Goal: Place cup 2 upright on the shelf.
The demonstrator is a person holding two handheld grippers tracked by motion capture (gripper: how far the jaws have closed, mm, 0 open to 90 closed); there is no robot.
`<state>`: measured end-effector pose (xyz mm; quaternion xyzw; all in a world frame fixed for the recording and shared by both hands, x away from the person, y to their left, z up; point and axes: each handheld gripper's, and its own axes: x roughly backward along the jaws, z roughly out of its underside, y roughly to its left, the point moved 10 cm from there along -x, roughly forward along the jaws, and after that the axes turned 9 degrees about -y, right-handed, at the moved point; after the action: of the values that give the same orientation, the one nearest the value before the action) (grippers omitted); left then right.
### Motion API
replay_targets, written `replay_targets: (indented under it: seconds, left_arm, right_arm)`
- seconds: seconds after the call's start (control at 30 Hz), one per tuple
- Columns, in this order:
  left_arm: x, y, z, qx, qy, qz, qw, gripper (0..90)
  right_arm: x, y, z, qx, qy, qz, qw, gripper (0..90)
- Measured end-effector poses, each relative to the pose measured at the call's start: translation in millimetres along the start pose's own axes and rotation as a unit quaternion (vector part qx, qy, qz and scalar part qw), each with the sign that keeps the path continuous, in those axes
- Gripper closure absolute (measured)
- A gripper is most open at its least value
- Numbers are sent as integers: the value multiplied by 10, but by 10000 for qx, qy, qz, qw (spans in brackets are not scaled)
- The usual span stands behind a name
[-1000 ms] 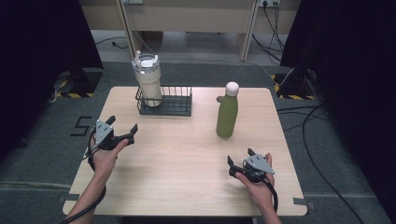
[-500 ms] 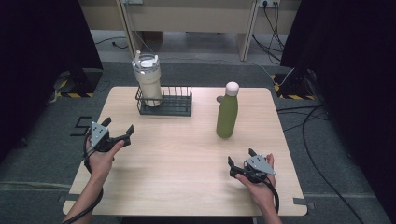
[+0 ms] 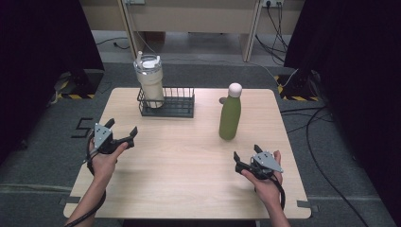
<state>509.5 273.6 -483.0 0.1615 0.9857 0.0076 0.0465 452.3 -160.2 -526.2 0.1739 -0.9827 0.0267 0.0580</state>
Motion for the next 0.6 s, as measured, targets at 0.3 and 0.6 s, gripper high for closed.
replay_targets:
  seconds: [0.3, 0.6]
  left_arm:
    - [81, 77, -30, 67, -42, -77, 9999, 24]
    - [65, 75, -43, 70, -56, -79, 9999, 22]
  right_arm:
    - [-79, 21, -312, 98, -261, 28, 9996, 46]
    - [-283, 72, -573, 272, -390, 3, 9989, 115]
